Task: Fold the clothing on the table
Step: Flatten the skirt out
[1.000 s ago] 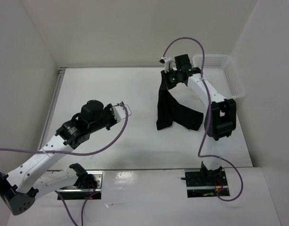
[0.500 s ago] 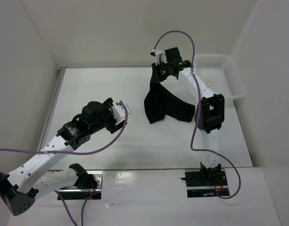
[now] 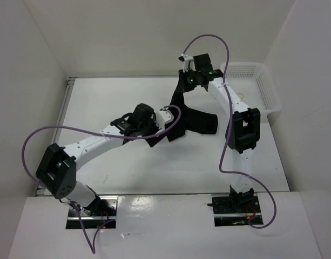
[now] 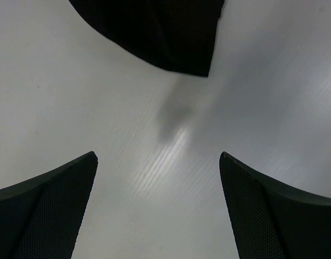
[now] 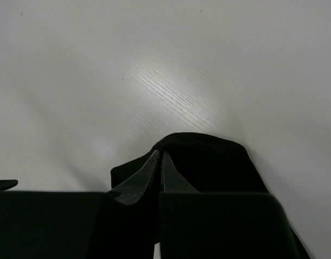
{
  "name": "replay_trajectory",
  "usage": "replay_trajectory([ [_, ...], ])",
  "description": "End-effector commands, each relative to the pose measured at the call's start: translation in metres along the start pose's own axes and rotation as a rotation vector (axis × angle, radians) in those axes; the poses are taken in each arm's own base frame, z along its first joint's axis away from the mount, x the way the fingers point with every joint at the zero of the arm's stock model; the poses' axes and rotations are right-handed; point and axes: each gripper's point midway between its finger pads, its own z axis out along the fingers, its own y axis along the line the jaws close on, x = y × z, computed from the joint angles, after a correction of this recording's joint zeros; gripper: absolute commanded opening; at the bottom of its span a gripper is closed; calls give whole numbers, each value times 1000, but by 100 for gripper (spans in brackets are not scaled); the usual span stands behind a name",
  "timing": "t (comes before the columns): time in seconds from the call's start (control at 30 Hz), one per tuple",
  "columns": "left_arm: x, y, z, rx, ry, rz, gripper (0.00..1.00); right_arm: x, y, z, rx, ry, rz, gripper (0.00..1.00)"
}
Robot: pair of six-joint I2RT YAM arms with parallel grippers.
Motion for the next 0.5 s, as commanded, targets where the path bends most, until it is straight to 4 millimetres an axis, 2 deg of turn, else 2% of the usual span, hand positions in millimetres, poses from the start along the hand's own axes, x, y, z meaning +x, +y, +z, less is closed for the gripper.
replay_trajectory([
  [0.0,-54,6,12,0,-147,-122,99,-24,-8,-9,-4,-77,13,0],
  [0.07,-70,3,18,32,-166,-189,99,-24,-6,-9,-18,-76,13,0],
  [0.13,-67,-2,35,78,-135,-248,99,-28,-7,-15,-20,-88,13,0],
  [0.17,-77,6,36,85,-153,-306,99,-26,-5,-16,-29,-84,14,0],
  [0.2,-71,4,48,109,-122,-340,99,-23,-5,-14,-29,-81,16,0],
  [0.27,-73,5,54,148,-121,-405,99,-27,-7,-21,-31,-98,14,0],
  [0.3,-68,12,61,146,-104,-468,99,-22,-6,-19,-40,-86,20,0],
  [0.33,-65,17,65,139,-101,-500,99,-25,-7,-25,-44,-96,20,0],
  [0.47,-41,26,86,138,-41,-625,99,-24,-7,-32,-46,-103,22,0],
])
